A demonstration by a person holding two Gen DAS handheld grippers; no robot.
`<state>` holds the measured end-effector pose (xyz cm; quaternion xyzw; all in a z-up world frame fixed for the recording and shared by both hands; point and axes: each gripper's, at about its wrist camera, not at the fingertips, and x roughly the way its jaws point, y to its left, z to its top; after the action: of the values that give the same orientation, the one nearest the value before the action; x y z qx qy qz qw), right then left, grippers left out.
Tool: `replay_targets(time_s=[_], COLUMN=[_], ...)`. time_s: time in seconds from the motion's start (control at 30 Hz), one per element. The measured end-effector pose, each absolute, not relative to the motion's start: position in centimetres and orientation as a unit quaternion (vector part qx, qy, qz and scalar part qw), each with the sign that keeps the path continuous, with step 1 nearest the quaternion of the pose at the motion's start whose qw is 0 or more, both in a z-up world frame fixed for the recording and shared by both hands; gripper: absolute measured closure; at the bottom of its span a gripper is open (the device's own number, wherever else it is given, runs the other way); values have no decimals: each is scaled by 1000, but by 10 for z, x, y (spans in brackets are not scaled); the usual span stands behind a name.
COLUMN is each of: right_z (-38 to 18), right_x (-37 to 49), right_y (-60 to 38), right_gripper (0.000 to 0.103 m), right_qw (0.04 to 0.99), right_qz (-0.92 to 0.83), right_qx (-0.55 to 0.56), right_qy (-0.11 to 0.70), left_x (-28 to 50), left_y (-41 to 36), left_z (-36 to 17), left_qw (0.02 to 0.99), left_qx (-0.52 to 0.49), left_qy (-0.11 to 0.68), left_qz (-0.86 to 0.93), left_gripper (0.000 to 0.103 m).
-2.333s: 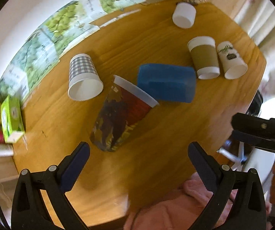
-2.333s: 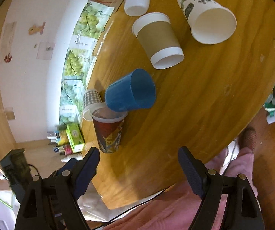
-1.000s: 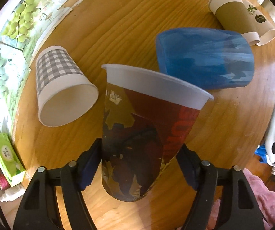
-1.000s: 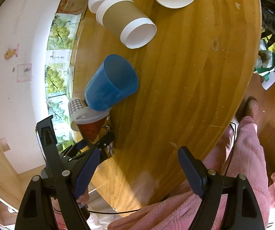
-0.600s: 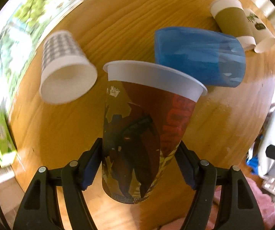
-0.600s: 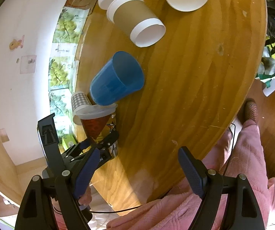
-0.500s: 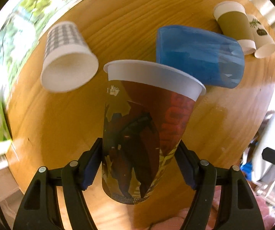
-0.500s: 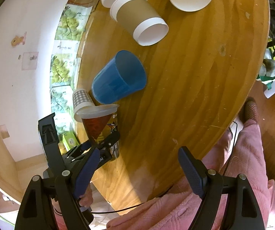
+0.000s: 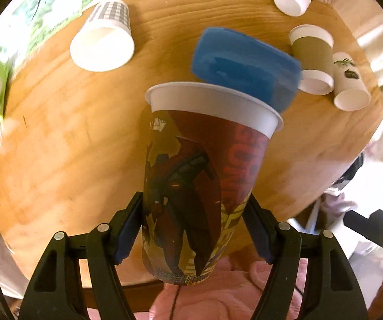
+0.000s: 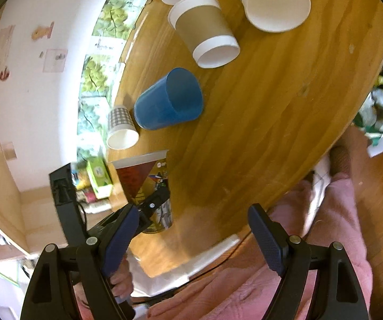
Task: Flip cup upright
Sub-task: 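Lift the red printed cup off the table with the left tool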
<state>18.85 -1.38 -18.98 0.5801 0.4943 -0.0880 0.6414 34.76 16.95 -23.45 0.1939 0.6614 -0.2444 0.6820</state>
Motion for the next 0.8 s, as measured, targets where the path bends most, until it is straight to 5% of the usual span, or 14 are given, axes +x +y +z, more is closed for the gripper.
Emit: replay_targets(time_s=[0.8], right_z=[-187], right_x=[166], right_y=[-78], right_gripper=[19], right_qw=[667], right_qz=[-11], right_qx=[479], right_qy=[570], left_x=[265], left_y=[140], left_z=[-247], left_qw=[693], left_qx=[-63], left_qy=[675], left_qz=[-247], left_gripper=[28])
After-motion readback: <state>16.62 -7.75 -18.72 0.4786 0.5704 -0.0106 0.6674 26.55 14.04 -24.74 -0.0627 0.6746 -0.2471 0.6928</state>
